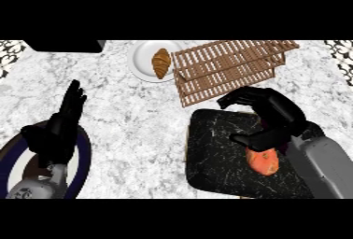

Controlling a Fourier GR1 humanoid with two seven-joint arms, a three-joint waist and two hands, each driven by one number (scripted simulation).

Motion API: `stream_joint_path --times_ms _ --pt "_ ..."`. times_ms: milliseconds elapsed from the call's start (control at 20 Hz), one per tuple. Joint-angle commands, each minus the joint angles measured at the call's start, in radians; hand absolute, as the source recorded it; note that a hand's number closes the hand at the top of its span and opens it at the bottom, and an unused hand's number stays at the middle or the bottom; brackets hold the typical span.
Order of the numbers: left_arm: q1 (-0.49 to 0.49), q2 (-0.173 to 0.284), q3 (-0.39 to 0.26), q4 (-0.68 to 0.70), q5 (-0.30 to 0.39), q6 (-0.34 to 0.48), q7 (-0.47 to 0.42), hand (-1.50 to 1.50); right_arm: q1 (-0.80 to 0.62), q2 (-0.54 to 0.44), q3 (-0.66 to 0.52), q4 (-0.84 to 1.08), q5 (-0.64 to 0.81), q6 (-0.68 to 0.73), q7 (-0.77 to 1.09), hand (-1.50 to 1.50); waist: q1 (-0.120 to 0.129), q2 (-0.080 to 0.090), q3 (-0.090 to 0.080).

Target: Pick the squash from the tray and place it in the tiered shelf

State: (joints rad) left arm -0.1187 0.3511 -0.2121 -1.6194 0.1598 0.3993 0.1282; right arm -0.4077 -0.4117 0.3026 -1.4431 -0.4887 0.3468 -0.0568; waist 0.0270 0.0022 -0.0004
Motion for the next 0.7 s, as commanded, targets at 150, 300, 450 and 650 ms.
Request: stream_joint_path --times_ms 150,300,450,650 --pt "-0.023 0.025 0.084 -0.023 0.043 -0.027 0.010 0.00 -0.074 -0.098 -0.075 0.083 -0.262 0.403 0.025 -1.50 -0.015 0.000 0.001" --pt "0.006 0.007 0.072 0.007 0.040 -0.043 -0.043 0.00 -0.127 -0.232 -0.109 0.103 -0.246 0.592 -0.006 -1.50 -0.016 0.003 0.000" --pt "0.027 0.009 0.064 -0.025 0.038 -0.043 -0.034 0.00 -0.160 -0.332 -0.107 0.031 -0.083 0.684 -0.036 -1.50 -0.015 -0.001 0.001" --pt "0.024 -0.001 0.062 -0.032 0.025 -0.020 -0.008 0.00 -0.153 -0.398 -0.113 -0.135 0.046 0.750 -0.048 -1.50 -0.036 -0.007 0.002"
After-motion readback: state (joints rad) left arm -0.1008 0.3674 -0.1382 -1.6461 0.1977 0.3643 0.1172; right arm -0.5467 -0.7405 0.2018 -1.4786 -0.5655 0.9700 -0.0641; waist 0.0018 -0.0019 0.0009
